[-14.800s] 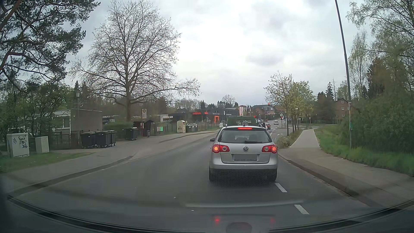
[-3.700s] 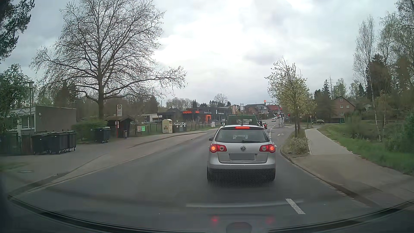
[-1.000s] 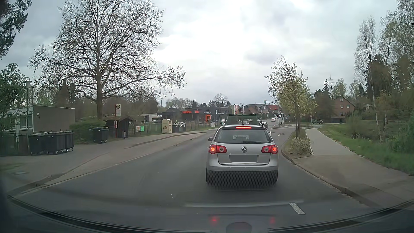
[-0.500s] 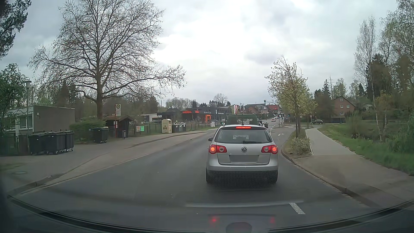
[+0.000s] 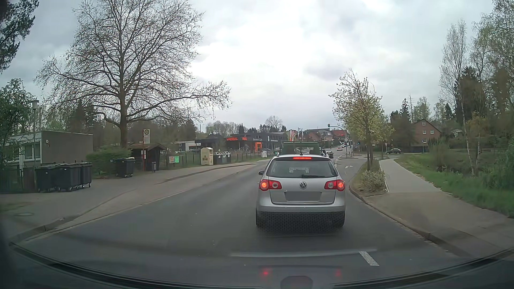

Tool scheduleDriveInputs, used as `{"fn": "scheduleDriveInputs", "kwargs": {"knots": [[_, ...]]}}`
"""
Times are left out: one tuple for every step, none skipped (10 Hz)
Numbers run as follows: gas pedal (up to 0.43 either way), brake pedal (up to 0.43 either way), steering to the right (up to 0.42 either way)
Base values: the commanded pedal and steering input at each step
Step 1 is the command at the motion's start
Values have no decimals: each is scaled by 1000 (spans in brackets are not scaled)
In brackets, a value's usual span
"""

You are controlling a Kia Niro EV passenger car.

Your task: Follow the waypoints while adhering to traffic rules and regulations

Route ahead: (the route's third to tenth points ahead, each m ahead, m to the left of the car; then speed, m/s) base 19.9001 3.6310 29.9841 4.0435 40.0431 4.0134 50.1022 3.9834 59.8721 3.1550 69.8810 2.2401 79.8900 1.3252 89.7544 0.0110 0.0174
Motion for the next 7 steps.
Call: {"fn": "scheduleDriveInputs", "kwargs": {"knots": [[0, 262, 13], [0, 262, 13], [0, 262, 13], [0, 262, 13], [0, 262, 13], [0, 262, 12], [0, 262, 13]]}}
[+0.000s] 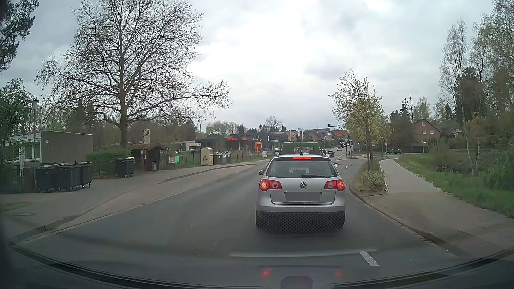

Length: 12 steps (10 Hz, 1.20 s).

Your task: Follow the waypoints while adhering to traffic rules and regulations

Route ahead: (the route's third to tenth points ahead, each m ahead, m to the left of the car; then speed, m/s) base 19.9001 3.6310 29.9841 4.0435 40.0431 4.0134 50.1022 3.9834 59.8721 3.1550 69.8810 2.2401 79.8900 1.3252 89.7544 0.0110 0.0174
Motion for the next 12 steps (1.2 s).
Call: {"fn": "scheduleDriveInputs", "kwargs": {"knots": [[0, 262, 13], [0, 262, 13], [0, 268, 12], [0, 268, 13], [0, 268, 13], [0, 268, 12], [0, 268, 13], [0, 268, 13], [0, 268, 13], [0, 268, 12], [0, 268, 13], [0, 268, 13]]}}
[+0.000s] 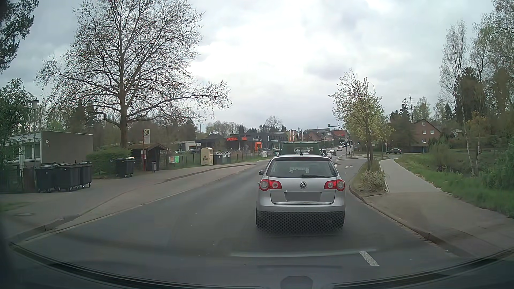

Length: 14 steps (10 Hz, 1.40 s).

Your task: Follow the waypoints while adhering to traffic rules and regulations

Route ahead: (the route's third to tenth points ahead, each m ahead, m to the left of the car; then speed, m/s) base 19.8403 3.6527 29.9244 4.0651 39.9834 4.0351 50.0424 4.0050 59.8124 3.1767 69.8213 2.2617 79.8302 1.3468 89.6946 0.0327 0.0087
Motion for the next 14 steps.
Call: {"fn": "scheduleDriveInputs", "kwargs": {"knots": [[0, 268, 13], [0, 268, 13], [0, 268, 13], [0, 268, 12], [0, 268, 13], [0, 268, 13], [0, 268, 13], [0, 268, 13], [0, 268, 13], [0, 268, 13], [0, 268, 13], [0, 268, 12], [0, 268, 13], [0, 268, 13]]}}
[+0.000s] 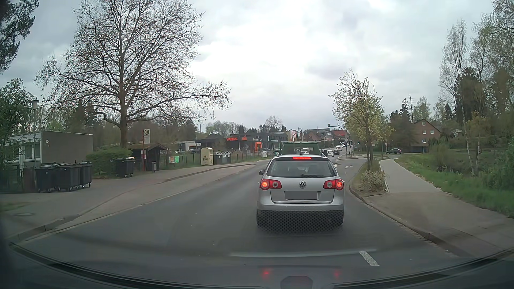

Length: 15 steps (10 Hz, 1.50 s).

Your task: Follow the waypoints while adhering to traffic rules and regulations

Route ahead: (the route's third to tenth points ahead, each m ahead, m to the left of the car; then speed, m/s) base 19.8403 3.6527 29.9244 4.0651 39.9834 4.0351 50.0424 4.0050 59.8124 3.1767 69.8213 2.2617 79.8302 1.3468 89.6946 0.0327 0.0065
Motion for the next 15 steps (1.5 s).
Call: {"fn": "scheduleDriveInputs", "kwargs": {"knots": [[0, 268, 12], [0, 268, 13], [0, 268, 13], [0, 268, 13], [0, 274, 13], [0, 268, 12], [0, 268, 13], [0, 268, 13], [0, 268, 13], [0, 268, 12], [0, 268, 13], [0, 268, 13], [0, 268, 13], [0, 274, 13], [0, 268, 13]]}}
